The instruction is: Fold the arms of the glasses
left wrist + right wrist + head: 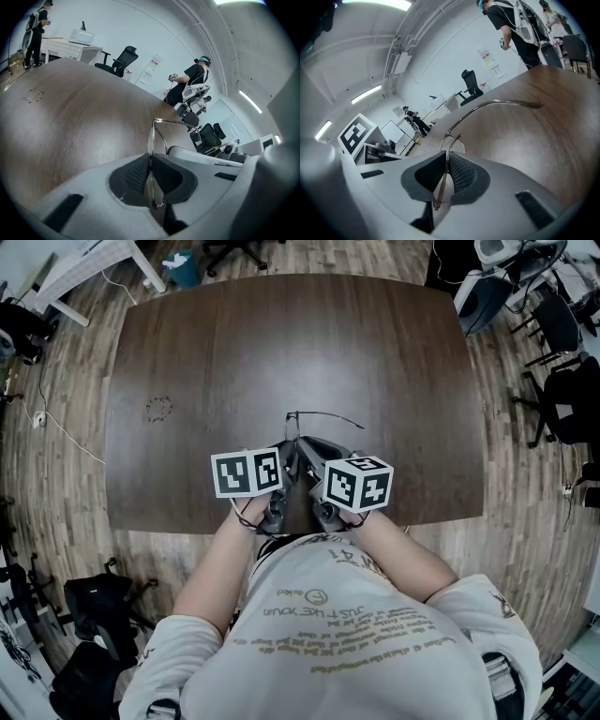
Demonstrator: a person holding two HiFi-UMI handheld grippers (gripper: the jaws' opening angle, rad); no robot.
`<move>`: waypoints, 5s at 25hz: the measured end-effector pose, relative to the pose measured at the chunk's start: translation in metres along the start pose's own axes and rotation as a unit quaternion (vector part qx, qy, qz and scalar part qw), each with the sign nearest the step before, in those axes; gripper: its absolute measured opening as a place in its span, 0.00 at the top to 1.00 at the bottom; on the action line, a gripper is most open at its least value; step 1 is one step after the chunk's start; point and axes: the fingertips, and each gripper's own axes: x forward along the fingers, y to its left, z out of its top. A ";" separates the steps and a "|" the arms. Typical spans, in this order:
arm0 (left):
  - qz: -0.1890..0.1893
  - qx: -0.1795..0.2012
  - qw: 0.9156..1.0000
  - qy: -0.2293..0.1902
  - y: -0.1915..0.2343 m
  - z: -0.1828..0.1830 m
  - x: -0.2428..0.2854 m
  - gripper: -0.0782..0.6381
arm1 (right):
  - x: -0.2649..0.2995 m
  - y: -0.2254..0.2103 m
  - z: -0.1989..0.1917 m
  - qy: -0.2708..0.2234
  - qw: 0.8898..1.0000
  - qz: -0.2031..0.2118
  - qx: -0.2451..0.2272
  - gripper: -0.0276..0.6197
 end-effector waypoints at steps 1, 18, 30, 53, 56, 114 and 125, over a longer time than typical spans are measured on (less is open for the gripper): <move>0.000 0.001 1.000 0.000 0.000 0.000 0.000 0.85 | 0.001 0.001 0.000 0.001 1.000 0.002 -0.001 0.91; 0.007 0.003 1.000 -0.007 0.007 0.004 -0.006 0.85 | 0.001 0.013 0.000 -0.006 0.999 0.019 -0.032 0.83; 0.023 0.021 0.999 -0.008 0.026 0.009 -0.015 0.85 | -0.038 0.028 0.041 -0.041 0.989 0.026 -0.139 0.81; 0.054 0.116 0.992 0.012 0.025 0.001 -0.020 0.85 | -0.022 -0.017 0.031 0.148 0.941 0.050 -0.300 0.85; 0.055 0.114 0.992 0.012 0.026 0.001 -0.019 0.85 | -0.021 -0.022 0.028 0.152 0.941 0.038 -0.302 0.87; 0.085 0.083 0.993 0.014 0.017 -0.009 -0.006 0.85 | 0.009 -0.001 -0.061 0.173 0.976 0.071 -0.114 0.91; 0.084 0.076 0.993 0.012 0.023 -0.003 -0.006 0.85 | 0.012 0.008 -0.056 0.164 0.973 0.114 -0.115 0.80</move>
